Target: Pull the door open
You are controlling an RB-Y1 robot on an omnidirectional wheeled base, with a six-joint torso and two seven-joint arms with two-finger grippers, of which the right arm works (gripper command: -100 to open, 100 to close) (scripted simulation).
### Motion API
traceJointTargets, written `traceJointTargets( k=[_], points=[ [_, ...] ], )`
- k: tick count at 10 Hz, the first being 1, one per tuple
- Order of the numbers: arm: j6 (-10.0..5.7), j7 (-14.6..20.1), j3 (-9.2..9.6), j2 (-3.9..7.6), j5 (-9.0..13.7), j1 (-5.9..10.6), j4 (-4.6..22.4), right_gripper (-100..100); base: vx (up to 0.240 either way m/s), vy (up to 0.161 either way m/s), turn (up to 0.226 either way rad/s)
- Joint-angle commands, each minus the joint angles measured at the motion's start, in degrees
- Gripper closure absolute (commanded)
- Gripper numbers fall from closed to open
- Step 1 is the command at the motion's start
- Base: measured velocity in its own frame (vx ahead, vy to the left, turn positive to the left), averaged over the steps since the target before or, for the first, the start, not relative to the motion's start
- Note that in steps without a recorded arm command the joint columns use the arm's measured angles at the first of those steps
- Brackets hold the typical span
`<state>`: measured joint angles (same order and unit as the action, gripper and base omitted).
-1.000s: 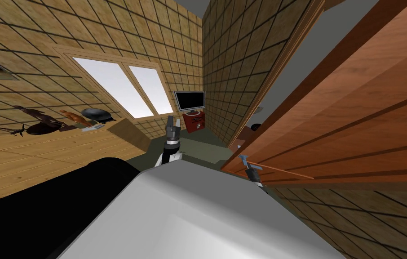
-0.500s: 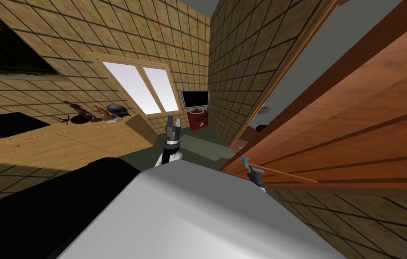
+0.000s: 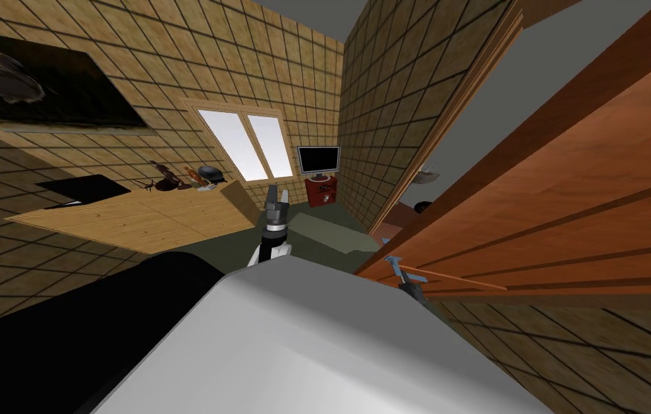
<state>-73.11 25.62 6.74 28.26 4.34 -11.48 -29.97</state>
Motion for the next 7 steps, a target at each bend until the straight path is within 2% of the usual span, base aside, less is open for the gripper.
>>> traceJointTargets(
  k=[1, 3, 4, 5, 6, 7],
  points=[
    [1.01, -0.54, -0.2, -0.73, -0.31, 1.3, 0.39, 100, -0.136, -0.028, 0.079],
    [1.25, -0.66, -0.25, -0.9, -0.39, 1.61, 0.48, 100, -0.119, -0.033, 0.043],
    [2.27, -1.2, -0.45, -1.64, -0.7, 2.92, 0.86, 100, -0.145, -0.051, 0.065],
    [2.57, -1.36, -0.51, -1.85, -0.8, 3.3, 0.97, 100, -0.188, -0.052, 0.083],
    [3.53, -1.86, -0.7, -2.54, -1.09, 4.53, 1.32, 100, -0.194, -0.039, 0.079],
    [3.53, -1.86, -0.7, -2.54, -1.09, 4.53, 1.32, 100, -0.141, -0.033, 0.025]
  ],
)
